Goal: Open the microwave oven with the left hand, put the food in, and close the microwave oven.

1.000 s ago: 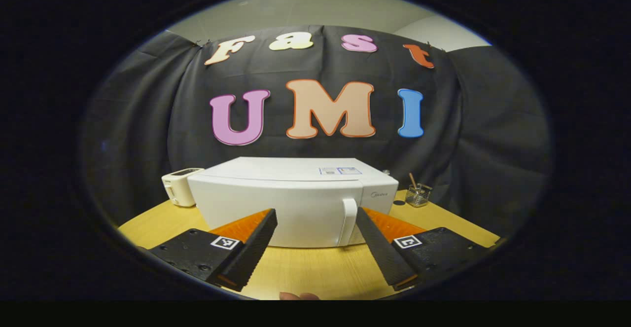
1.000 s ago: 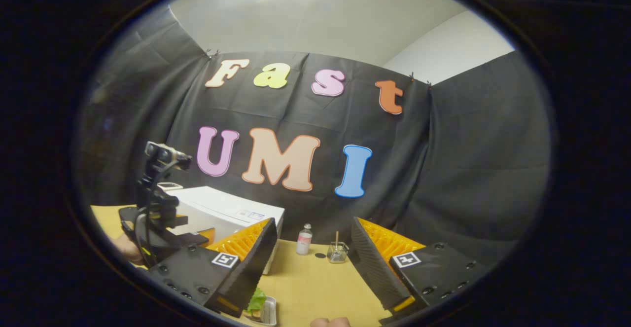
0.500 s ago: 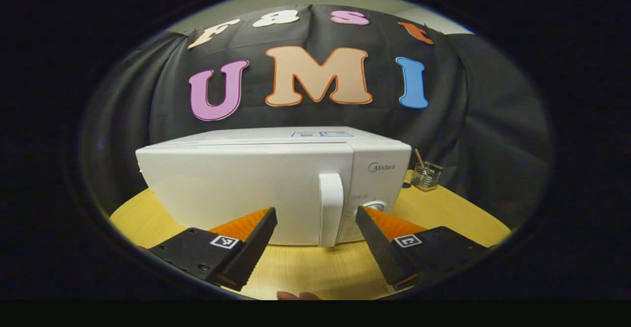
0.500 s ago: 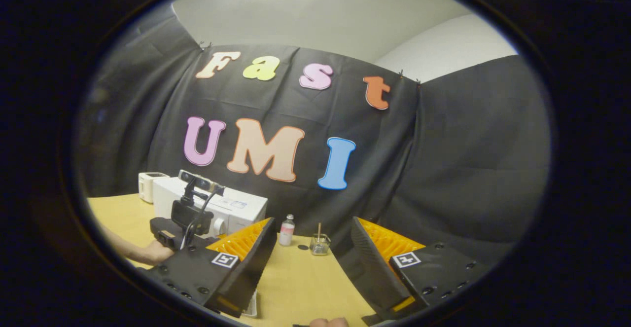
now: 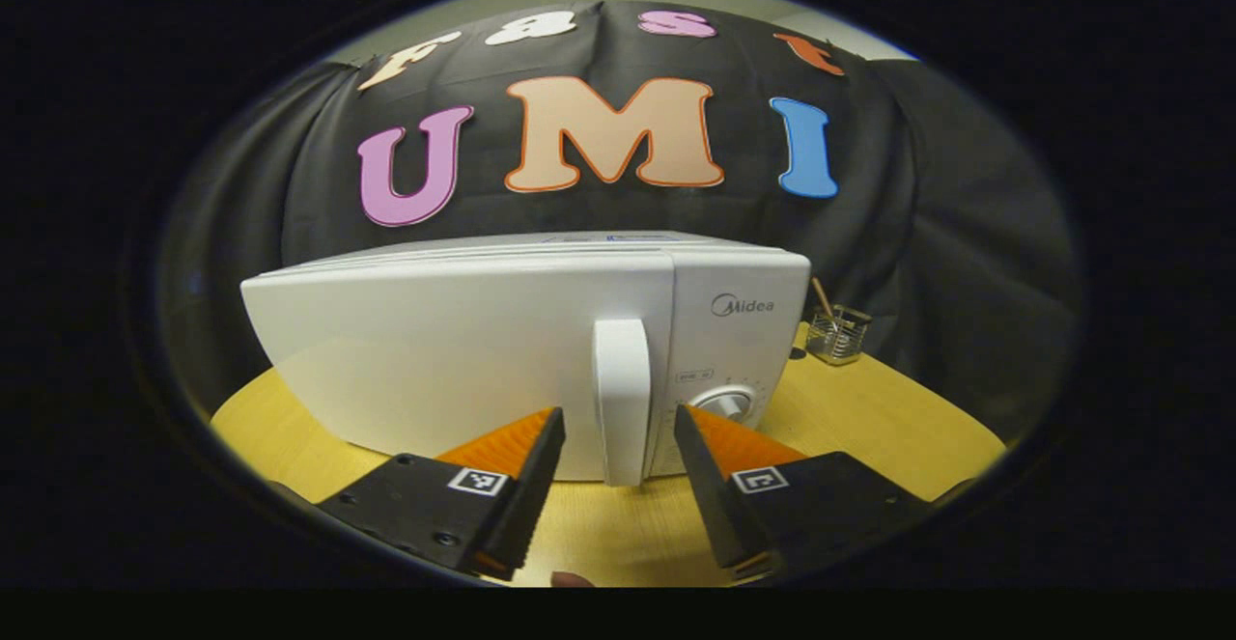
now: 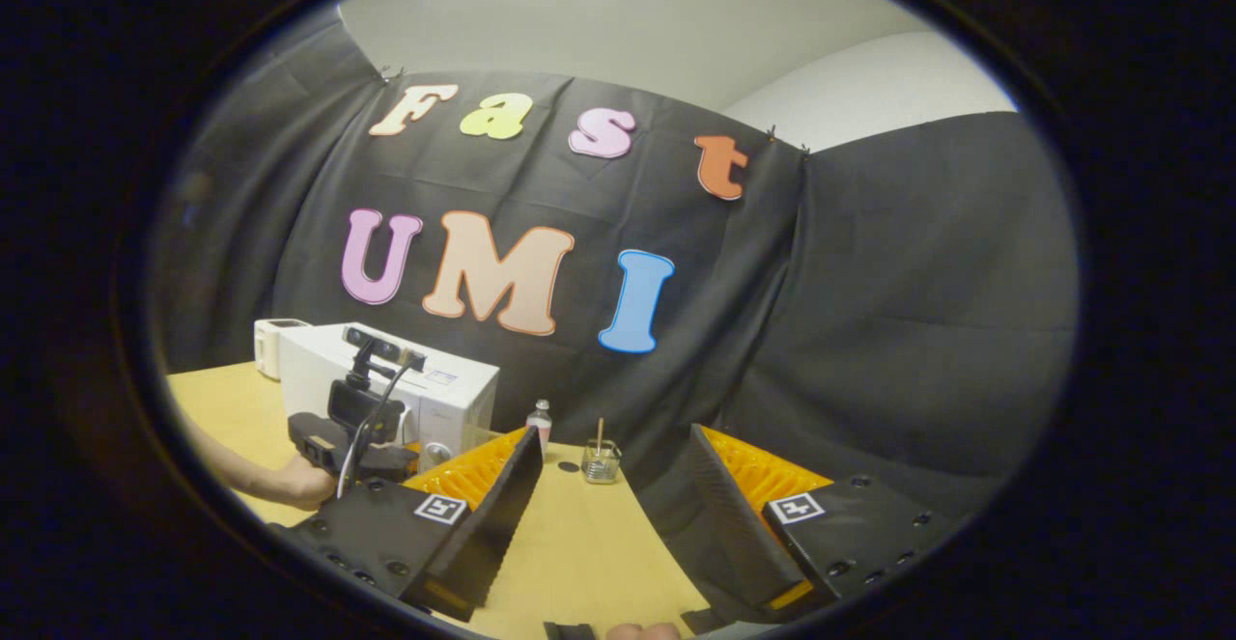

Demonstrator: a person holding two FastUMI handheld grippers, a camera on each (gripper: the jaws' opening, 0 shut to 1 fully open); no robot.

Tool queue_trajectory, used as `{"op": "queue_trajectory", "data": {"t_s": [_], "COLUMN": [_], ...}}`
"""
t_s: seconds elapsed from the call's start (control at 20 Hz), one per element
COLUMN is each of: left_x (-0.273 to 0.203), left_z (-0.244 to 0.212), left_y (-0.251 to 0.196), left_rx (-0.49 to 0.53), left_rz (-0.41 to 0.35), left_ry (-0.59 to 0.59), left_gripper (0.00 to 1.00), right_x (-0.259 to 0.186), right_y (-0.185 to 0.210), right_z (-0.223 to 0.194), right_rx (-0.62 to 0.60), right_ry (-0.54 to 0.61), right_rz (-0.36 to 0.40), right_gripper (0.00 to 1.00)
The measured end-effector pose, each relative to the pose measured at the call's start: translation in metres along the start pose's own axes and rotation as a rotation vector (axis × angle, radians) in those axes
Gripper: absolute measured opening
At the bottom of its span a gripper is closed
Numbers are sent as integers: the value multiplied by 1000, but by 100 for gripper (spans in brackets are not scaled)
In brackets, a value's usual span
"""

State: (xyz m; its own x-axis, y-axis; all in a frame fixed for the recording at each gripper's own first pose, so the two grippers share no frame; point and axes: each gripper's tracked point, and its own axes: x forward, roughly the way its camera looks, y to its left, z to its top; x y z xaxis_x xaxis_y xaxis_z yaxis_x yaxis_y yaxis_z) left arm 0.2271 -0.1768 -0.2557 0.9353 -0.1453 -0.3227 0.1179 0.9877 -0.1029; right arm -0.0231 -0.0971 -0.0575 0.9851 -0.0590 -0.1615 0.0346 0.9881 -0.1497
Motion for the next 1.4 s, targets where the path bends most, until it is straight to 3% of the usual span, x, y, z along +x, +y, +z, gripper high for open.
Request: {"op": "queue_trajectory", "data": {"t_s": [0.05, 0.25, 0.45, 0.65, 0.8, 1.05, 1.15, 1.2, 1.4], "left_x": [1, 3, 3, 3, 4, 0, -19, -31, -84], "left_z": [-2, -4, -6, -5, -7, -4, -19, -11, -30], "left_y": [-1, 2, -1, -2, -2, -2, -2, -1, 15], "left_rx": [1, -3, 17, 13, 95, 65, 24, 31, 42], "left_rz": [0, 10, 9, -5, -11, -30, -27, -33, -37], "left_ry": [6, 14, 23, 10, 29, 20, 71, 19, 25], "left_gripper": [62, 55, 25, 8, 2, 1, 2, 1, 1], "right_x": [-1, -4, -4, -4, -6, -7, -6, -7, -1], "right_y": [-3, -8, -11, -9, -6, 4, 5, 6, 19], "right_z": [1, 1, -1, 1, 4, 9, 8, 10, 13], "right_rx": [-3, -6, -8, -14, -11, -11, -6, 5, 50], "right_ry": [0, -2, 8, 3, -1, -13, -9, -12, -11], "right_rz": [-3, -14, -16, -9, -1, 30, 31, 32, 60], "right_gripper": [96, 96, 96, 96, 96, 97, 96, 96, 96]}}
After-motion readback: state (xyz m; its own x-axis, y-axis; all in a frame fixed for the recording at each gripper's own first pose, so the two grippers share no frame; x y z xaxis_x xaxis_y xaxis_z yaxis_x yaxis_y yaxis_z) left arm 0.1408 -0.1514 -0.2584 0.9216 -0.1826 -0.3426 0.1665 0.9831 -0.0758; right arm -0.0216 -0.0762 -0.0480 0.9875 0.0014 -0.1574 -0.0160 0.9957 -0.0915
